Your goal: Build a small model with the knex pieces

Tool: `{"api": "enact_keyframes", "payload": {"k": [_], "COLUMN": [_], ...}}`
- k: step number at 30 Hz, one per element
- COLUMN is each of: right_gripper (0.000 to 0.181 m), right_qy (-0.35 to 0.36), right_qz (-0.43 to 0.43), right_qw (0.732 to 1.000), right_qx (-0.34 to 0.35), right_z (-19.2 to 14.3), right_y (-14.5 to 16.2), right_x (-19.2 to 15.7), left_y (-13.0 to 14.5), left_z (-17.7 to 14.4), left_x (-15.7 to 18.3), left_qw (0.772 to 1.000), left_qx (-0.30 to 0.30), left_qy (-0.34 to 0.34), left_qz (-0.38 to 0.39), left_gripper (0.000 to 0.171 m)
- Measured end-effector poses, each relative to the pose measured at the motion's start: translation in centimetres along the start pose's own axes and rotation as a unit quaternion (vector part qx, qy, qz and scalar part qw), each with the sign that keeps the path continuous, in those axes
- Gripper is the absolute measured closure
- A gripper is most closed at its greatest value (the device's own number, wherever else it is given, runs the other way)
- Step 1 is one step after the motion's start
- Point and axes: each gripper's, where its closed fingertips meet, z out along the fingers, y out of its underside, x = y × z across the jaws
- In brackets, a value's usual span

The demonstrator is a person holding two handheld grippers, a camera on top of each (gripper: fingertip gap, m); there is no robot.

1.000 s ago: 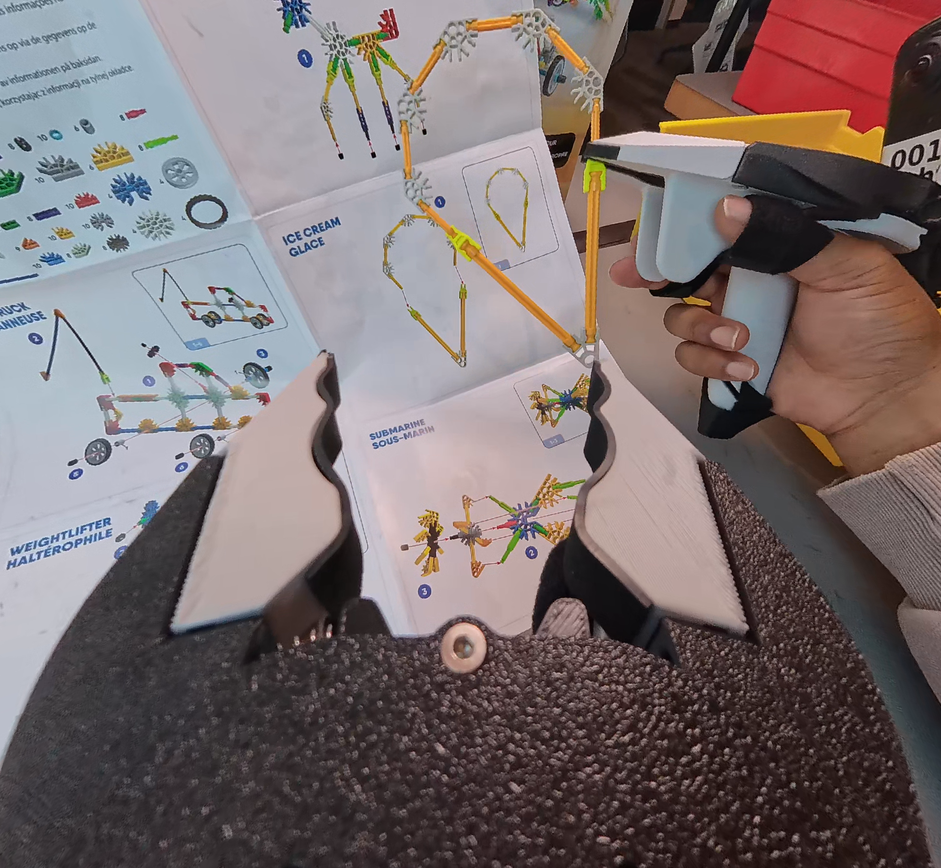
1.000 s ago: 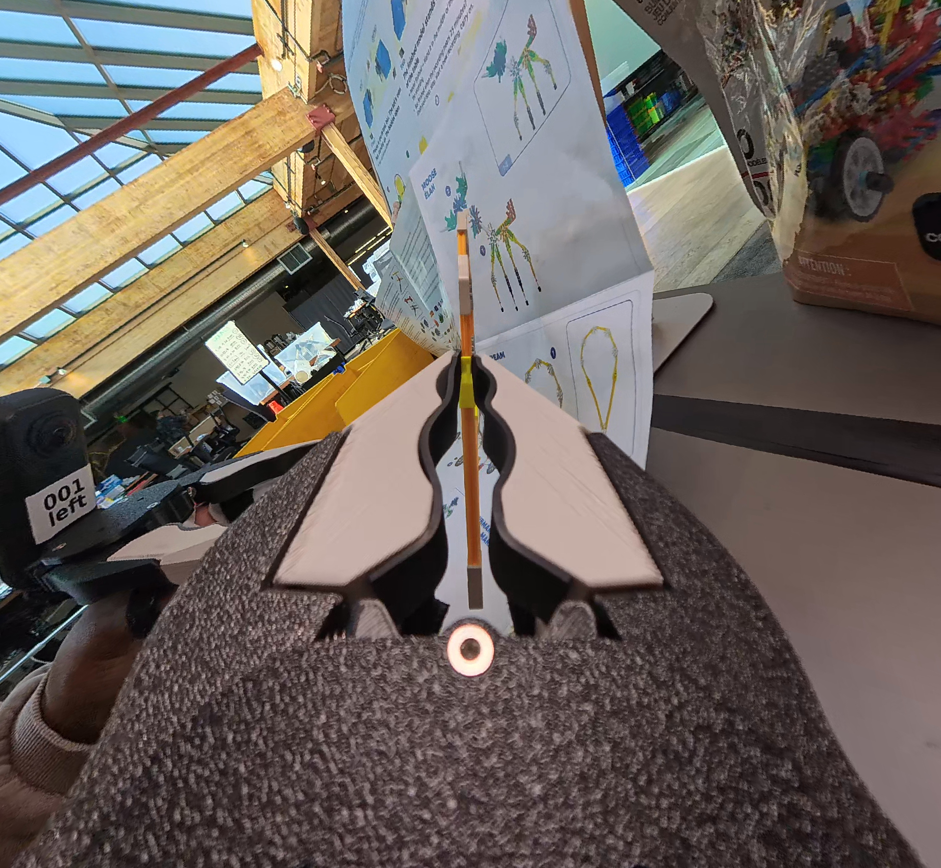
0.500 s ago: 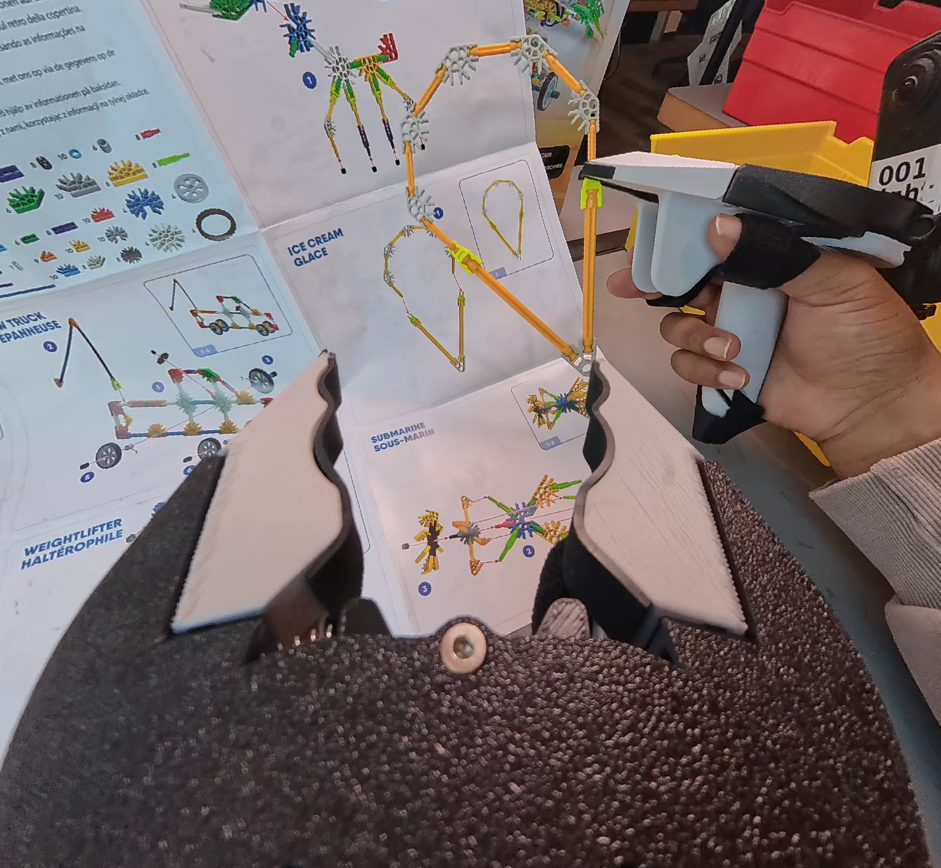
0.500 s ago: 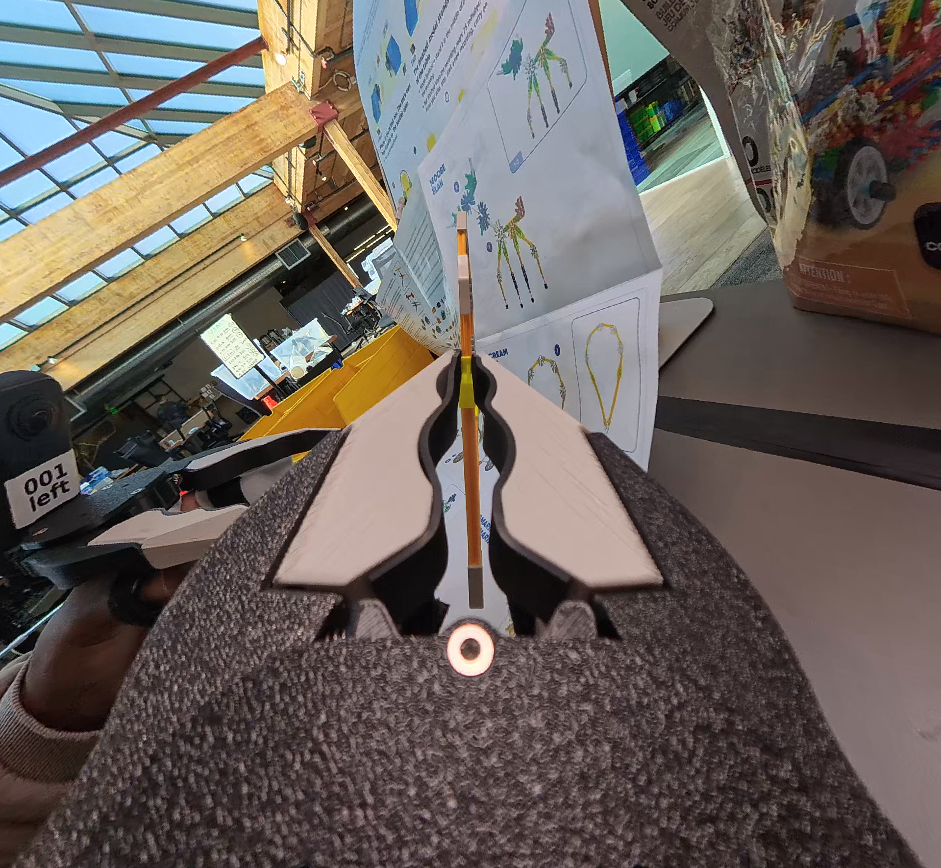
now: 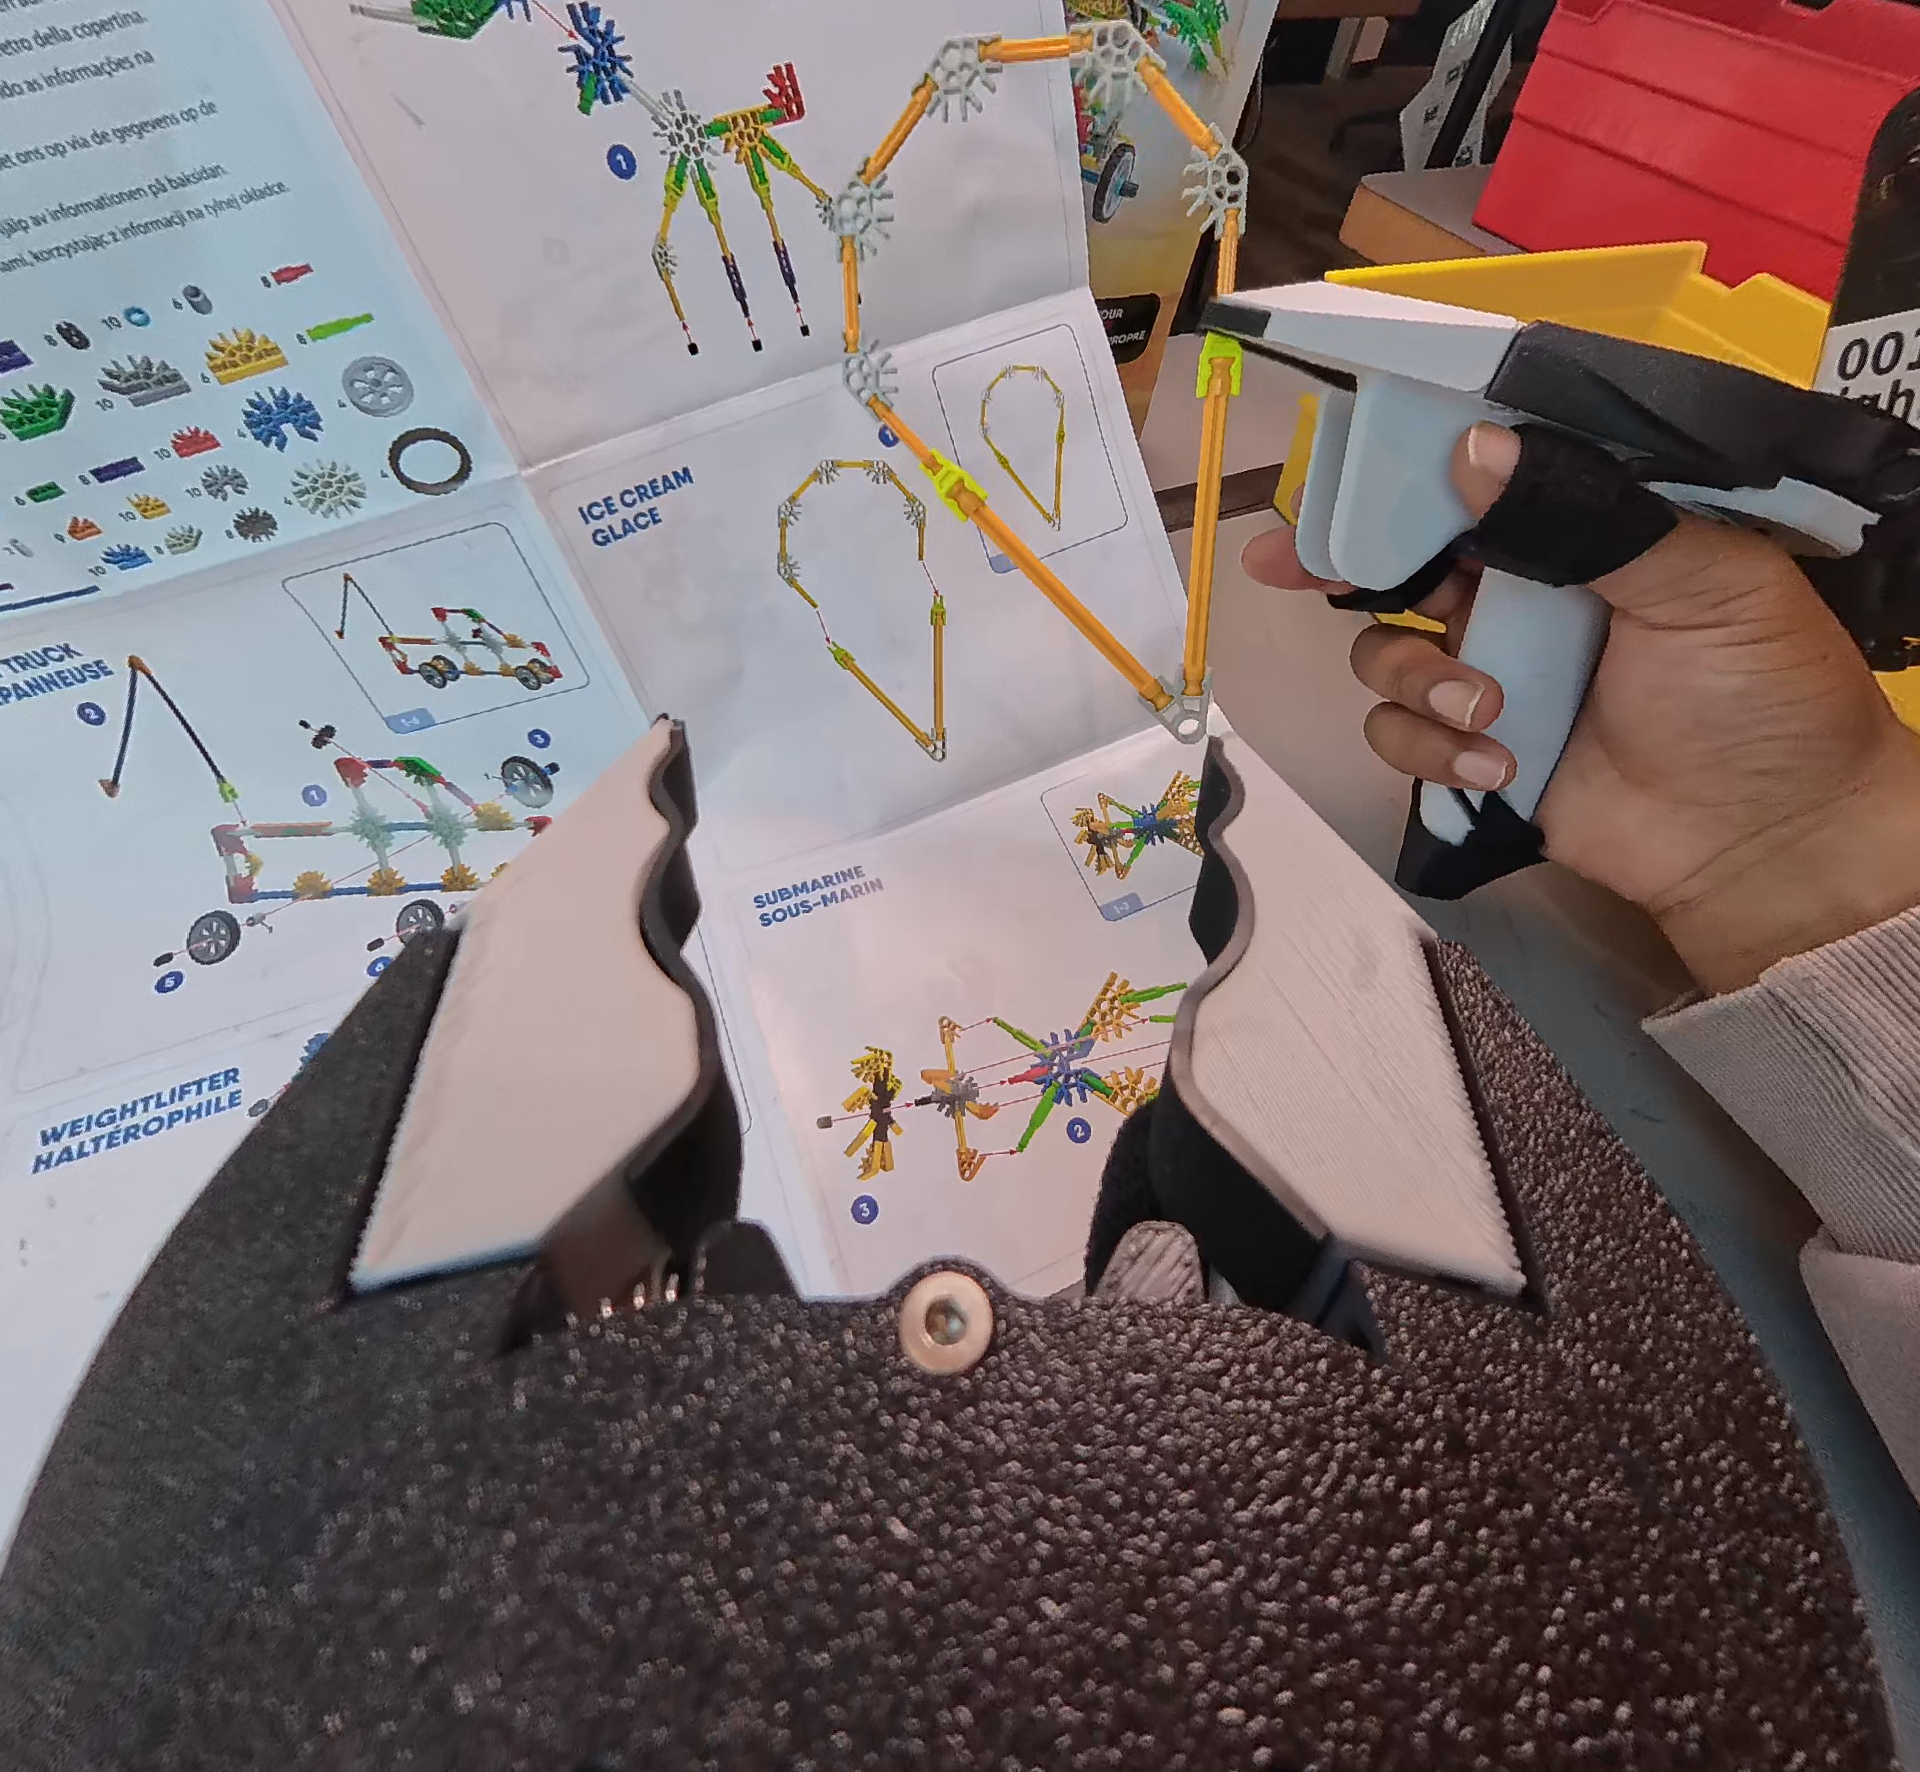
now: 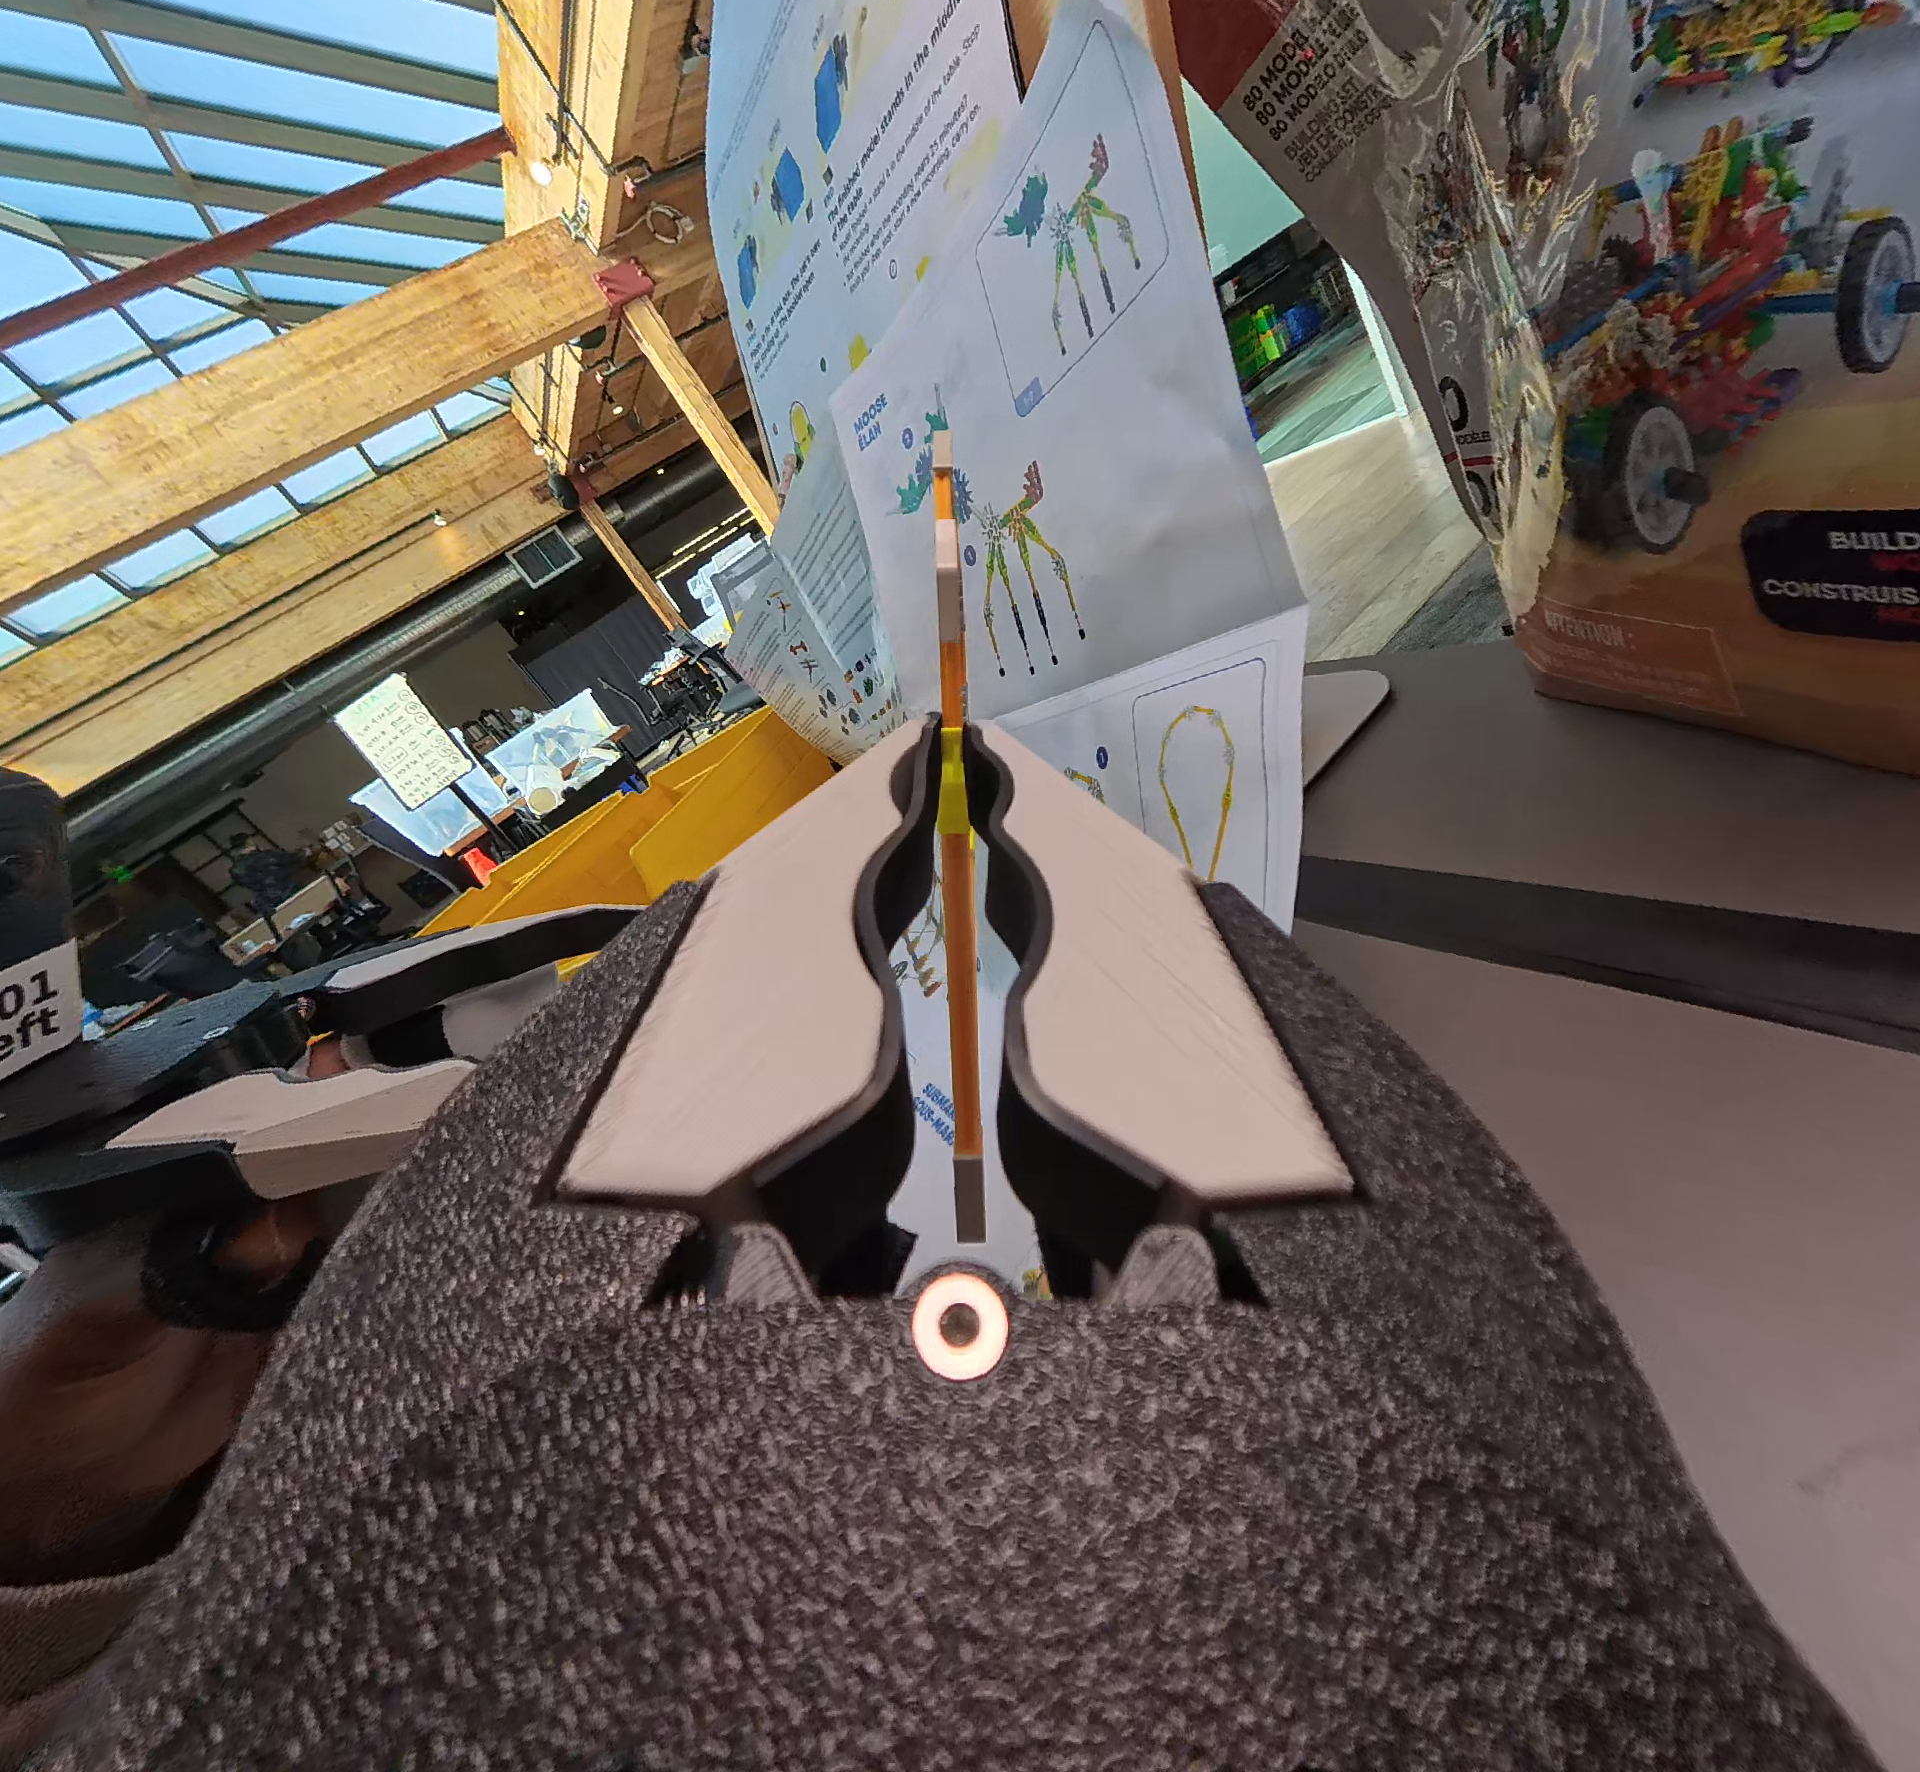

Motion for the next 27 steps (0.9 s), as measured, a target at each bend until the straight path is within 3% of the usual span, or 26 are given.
{"api": "enact_keyframes", "payload": {"k": [27], "right_gripper": [0.178], "right_qy": [0.016], "right_qz": [-0.023], "right_qw": [0.999], "right_qx": [-0.015], "right_z": [-0.6], "right_y": [1.0], "right_x": [-0.4], "left_y": [0.1], "left_z": [0.2], "left_x": [-0.9], "left_qw": [1.000], "left_qx": [-0.001], "left_qy": [-0.007], "left_qz": [-0.002], "left_gripper": [0.078]}}
